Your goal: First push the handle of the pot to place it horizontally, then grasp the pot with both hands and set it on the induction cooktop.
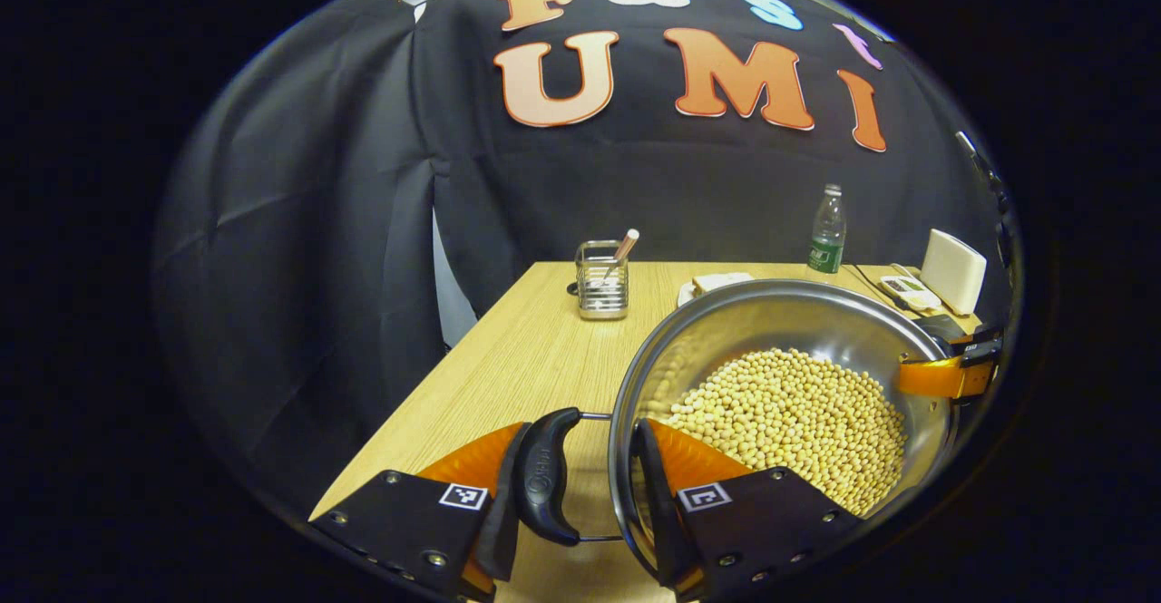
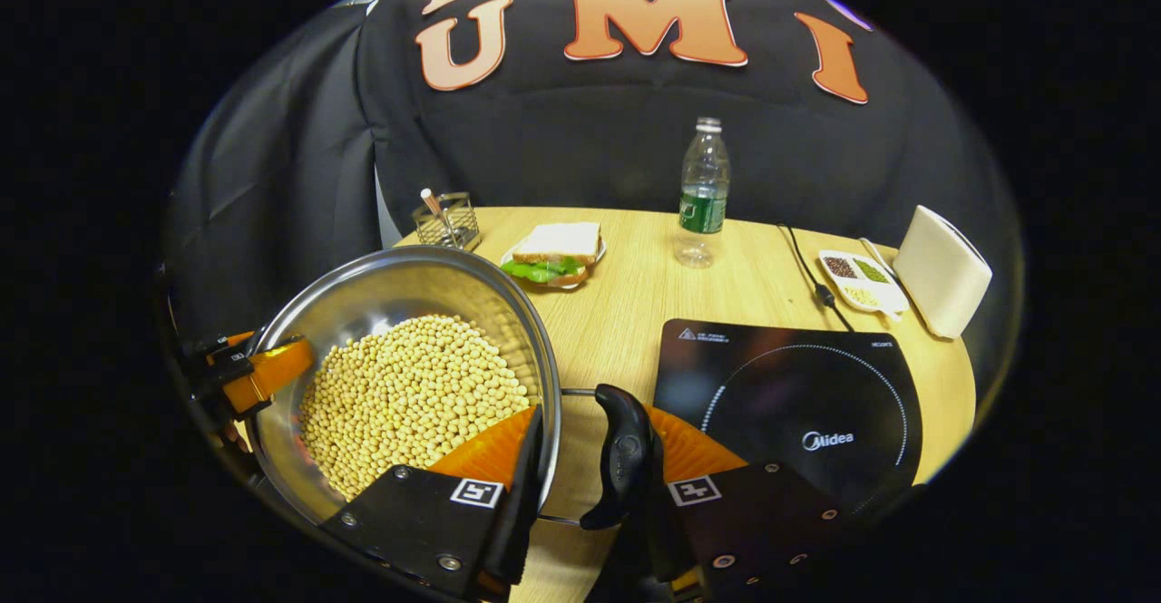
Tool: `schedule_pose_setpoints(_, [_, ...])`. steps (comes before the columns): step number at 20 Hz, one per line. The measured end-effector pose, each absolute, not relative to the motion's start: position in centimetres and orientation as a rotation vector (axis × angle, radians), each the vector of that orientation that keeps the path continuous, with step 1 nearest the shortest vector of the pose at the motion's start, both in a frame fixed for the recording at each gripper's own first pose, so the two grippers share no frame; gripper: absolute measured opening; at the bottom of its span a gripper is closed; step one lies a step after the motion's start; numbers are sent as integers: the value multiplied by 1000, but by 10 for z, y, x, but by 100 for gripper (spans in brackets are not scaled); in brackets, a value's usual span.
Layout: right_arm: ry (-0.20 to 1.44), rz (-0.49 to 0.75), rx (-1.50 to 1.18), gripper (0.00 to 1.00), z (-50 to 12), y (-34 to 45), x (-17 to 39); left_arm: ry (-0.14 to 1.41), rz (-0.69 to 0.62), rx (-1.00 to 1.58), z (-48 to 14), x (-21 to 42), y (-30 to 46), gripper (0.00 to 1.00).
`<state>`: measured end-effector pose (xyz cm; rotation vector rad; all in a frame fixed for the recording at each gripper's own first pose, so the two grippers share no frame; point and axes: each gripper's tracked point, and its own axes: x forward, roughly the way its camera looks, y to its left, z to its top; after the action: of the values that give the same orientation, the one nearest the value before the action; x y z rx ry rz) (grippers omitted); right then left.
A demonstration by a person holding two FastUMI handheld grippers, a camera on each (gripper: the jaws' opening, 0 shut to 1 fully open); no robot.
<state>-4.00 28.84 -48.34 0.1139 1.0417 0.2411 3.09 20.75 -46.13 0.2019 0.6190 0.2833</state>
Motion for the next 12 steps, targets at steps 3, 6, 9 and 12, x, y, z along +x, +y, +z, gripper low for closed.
schedule_pose_setpoints(3, [1014,226,122,52,-469,270,-39,597,263,211,-428,19,196,58])
schedule_pose_setpoints(6, [996,198,132,52,-460,246,-42,585,239,213,-398,9,192,60])
schedule_pose_setpoints(9, [987,167,144,52,-455,217,-46,575,208,226,-379,11,191,60])
schedule_pose_setpoints(12, [969,124,153,52,-451,185,-50,565,170,227,-372,21,188,60])
